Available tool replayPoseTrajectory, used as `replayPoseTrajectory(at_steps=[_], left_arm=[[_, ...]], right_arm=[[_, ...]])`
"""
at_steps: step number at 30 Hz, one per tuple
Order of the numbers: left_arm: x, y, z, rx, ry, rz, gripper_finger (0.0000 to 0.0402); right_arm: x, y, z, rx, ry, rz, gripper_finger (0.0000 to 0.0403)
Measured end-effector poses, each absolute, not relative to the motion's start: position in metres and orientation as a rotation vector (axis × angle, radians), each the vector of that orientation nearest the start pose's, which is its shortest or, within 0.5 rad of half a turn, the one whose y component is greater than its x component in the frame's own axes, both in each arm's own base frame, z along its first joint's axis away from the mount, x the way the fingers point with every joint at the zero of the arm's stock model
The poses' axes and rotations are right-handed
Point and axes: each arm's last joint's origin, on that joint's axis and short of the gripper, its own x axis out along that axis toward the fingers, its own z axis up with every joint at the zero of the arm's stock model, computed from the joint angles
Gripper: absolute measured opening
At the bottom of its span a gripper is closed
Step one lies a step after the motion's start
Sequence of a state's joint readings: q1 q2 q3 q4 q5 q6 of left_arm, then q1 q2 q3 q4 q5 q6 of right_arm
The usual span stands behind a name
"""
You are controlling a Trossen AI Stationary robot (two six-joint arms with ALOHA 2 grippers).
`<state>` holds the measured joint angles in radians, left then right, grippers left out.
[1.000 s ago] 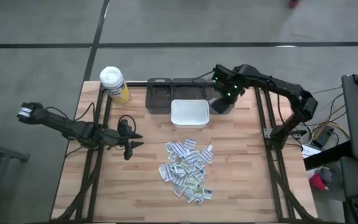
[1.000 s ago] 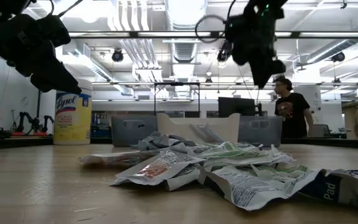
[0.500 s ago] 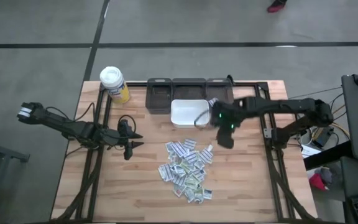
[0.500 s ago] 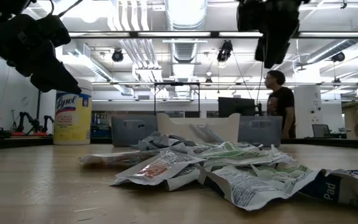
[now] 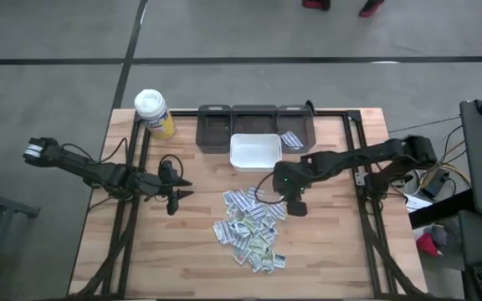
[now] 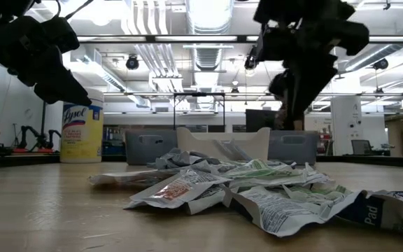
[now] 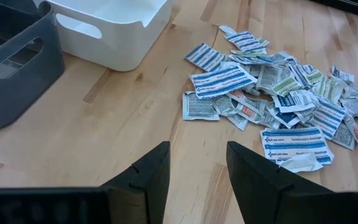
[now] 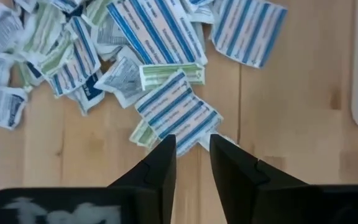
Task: Pick & Place First Aid Supplies
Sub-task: Put the blue bandage pack into the right black bin
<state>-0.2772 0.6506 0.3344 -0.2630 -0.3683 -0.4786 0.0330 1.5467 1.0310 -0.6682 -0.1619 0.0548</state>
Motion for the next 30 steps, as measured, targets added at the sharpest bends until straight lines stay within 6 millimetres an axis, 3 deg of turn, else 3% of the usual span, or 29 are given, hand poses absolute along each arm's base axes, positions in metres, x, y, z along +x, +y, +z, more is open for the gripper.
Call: replayPoseTrajectory(at_steps=[11,19,30], left_arm=[[0.138,-0.029,0.192,-0.283,0.514,0.216,0.0161],[0.138,-0.029,0.192,-0.307,0.512,0.222,0.0161],[0.138,-0.029,0.192,-0.309,0.511,0.223,0.0161]], right_arm=[[0.337,0.015,0.186,-0.067,1.321,0.278,0.0152],[0.336,0.013,0.156,-0.071,1.496,0.304,0.0150],[0.337,0.013,0.157,-0.052,1.486,0.284,0.0129]])
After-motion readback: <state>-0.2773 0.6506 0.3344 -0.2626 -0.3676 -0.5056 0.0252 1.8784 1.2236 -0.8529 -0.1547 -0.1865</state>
